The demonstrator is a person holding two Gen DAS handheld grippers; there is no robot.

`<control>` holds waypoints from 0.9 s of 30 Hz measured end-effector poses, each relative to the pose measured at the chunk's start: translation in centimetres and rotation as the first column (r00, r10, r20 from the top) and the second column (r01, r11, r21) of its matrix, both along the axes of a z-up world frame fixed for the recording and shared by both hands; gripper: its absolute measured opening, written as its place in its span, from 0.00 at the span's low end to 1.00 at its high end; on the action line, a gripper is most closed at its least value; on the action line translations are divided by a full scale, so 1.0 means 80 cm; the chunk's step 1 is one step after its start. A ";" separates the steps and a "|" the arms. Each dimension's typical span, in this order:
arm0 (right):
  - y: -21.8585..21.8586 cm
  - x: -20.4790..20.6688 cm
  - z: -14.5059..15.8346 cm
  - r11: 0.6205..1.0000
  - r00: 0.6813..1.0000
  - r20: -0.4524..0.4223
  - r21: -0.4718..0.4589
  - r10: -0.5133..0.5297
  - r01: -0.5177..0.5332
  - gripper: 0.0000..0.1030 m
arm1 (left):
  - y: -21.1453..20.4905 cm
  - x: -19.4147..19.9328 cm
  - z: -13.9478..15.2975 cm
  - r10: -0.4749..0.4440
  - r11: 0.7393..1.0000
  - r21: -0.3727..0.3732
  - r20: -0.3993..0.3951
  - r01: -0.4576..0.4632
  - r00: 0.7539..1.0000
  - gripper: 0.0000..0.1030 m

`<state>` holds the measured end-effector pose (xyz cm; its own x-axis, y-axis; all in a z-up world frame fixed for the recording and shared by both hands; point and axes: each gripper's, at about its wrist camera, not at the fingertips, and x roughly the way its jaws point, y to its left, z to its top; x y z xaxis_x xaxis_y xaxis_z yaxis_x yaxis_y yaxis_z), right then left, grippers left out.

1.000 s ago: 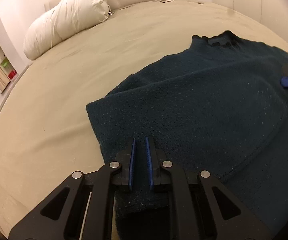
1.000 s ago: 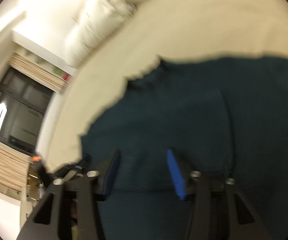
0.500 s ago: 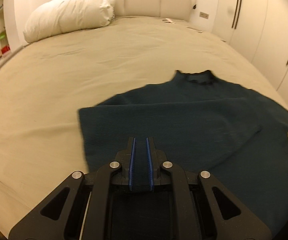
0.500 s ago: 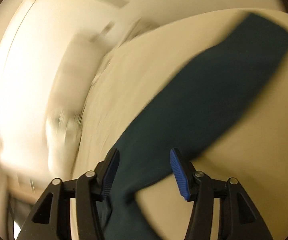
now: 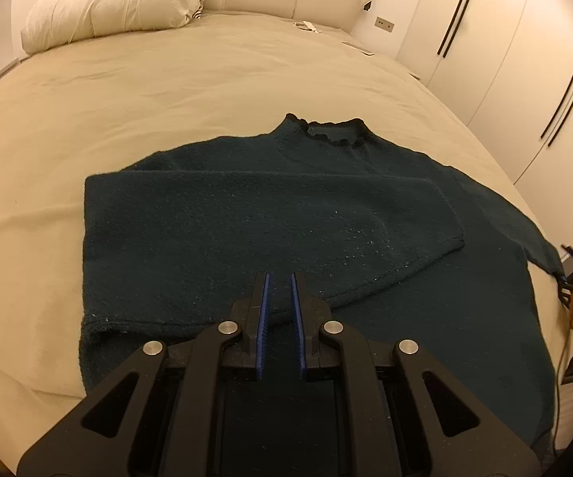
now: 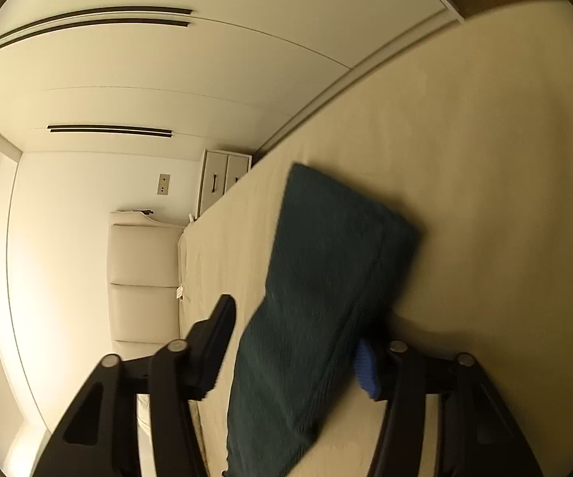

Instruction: Fold small clothes

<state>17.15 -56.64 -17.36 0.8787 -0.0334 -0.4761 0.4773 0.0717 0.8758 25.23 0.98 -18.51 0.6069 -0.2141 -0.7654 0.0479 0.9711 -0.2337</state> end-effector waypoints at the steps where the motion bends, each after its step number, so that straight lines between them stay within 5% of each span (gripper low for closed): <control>1: -0.002 0.007 0.000 1.000 1.000 -0.017 -0.008 0.013 -0.013 0.29 | 0.006 -0.001 0.002 0.002 1.000 -0.009 -0.004 -0.002 1.000 0.10; 3: -0.001 0.021 0.011 0.997 0.997 -0.062 -0.058 0.053 -0.057 0.13 | 0.019 0.004 0.011 0.010 1.000 -0.026 -0.009 -0.010 1.000 0.10; 9: 0.031 0.065 0.093 0.937 0.980 -0.118 -0.294 0.161 -0.190 0.12 | 0.046 0.011 0.018 0.045 0.991 -0.124 -0.002 -0.045 0.999 0.10; 11: 0.074 0.100 0.137 0.876 0.961 -0.132 -0.393 0.245 -0.278 0.12 | 0.059 0.011 0.024 0.061 0.986 -0.158 0.012 -0.058 0.998 0.10; 14: 0.167 0.155 0.196 0.733 0.902 -0.164 -0.534 0.400 -0.422 0.11 | 0.079 0.011 0.031 0.087 0.974 -0.212 0.019 -0.081 0.996 0.10; 18: 0.345 0.206 0.242 0.487 0.766 -0.206 -0.664 0.609 -0.567 0.11 | 0.112 0.010 0.037 0.127 0.948 -0.295 0.015 -0.116 0.992 0.10; 21: 0.483 0.231 0.236 0.291 0.627 -0.256 -0.716 0.736 -0.635 0.11 | 0.127 0.014 0.035 0.132 0.919 -0.375 0.001 -0.123 0.991 0.10; 22: 0.535 0.239 0.224 0.209 0.568 -0.292 -0.725 0.770 -0.656 0.11 | 0.132 0.017 0.034 0.128 0.903 -0.412 -0.011 -0.121 0.992 0.10; 27: 0.678 0.247 0.128 -0.012 0.340 -0.430 -0.635 0.836 -0.773 0.12 | 0.142 0.027 0.020 0.120 0.869 -0.477 -0.051 -0.130 0.991 0.10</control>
